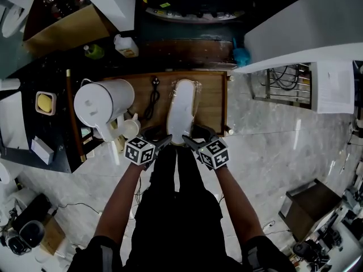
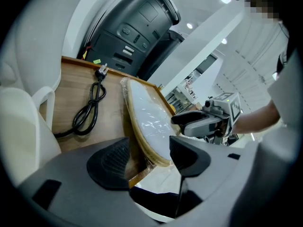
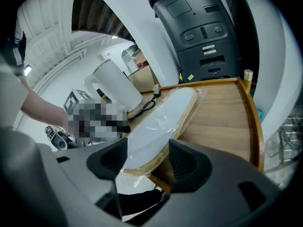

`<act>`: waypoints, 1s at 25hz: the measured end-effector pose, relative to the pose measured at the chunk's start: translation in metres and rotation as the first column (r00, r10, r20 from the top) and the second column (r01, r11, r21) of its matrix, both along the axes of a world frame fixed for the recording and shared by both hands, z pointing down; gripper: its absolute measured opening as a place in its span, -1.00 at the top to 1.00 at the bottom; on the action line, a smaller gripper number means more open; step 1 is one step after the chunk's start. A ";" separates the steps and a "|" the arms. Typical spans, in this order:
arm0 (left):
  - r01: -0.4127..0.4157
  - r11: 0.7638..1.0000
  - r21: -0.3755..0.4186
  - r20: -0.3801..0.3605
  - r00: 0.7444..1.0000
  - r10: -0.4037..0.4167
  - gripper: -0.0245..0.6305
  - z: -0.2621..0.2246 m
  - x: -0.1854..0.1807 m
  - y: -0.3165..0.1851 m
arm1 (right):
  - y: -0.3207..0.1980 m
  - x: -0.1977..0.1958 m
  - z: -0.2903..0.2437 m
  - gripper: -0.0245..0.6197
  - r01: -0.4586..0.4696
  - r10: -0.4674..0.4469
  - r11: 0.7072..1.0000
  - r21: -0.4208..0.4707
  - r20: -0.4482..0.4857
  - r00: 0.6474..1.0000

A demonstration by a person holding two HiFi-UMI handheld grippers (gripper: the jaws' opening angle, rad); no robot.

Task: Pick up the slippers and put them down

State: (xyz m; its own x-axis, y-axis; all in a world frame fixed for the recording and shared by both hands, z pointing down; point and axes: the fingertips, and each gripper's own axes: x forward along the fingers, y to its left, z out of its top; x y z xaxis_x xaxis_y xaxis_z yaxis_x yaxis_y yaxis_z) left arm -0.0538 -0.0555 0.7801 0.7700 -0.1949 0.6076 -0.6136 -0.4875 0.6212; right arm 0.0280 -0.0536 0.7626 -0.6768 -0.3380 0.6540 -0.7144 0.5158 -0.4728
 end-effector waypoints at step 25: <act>-0.117 0.990 -0.082 0.045 0.992 0.121 0.12 0.026 0.027 -0.012 | -0.005 -0.010 0.036 -0.07 -0.013 0.012 0.983 -0.184 -0.006 1.000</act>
State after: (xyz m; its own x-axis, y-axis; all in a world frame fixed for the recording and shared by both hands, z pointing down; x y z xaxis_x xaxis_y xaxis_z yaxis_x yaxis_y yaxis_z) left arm -0.0265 -0.0672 0.8062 0.7532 -0.0533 0.6557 -0.5853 -0.5093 0.6309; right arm 0.0185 -0.0582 0.7985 -0.6703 -0.2201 0.7087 -0.7225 0.4116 -0.5555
